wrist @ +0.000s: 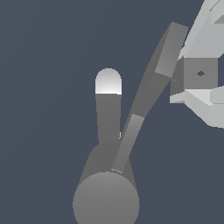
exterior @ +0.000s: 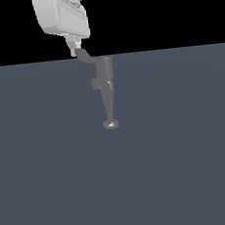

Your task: Turn on the faucet by rotating a designated handle.

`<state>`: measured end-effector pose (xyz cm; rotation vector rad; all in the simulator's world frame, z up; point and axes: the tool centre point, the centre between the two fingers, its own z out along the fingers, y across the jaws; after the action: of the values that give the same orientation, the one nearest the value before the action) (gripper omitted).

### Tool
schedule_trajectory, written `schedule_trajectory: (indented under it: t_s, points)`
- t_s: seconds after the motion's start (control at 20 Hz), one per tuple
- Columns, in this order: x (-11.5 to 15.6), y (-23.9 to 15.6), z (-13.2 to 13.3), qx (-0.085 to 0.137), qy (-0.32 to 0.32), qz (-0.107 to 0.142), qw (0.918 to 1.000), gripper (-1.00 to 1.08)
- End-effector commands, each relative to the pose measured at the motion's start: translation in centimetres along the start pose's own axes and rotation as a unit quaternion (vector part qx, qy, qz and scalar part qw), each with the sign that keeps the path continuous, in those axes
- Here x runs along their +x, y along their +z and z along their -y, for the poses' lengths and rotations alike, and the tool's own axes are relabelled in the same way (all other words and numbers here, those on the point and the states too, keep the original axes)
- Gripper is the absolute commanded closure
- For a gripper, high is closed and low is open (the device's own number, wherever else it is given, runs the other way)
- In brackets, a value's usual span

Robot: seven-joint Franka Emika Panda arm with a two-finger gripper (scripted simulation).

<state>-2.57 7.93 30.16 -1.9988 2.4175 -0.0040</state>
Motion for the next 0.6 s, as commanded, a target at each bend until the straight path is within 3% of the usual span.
schedule_trajectory:
  t_s: [0.0, 0.2, 0.55]
  points:
    - [0.7, 0.1, -0.5, -0.002, 0.002, -0.001, 1.0000, 1.08]
    - [0.6, 0.0, -0.7, 0.000, 0.000, 0.000, 1.0000, 1.08]
    - [4.9, 0.0, -0.7, -0.001, 0.001, -0.001, 1.0000, 1.08]
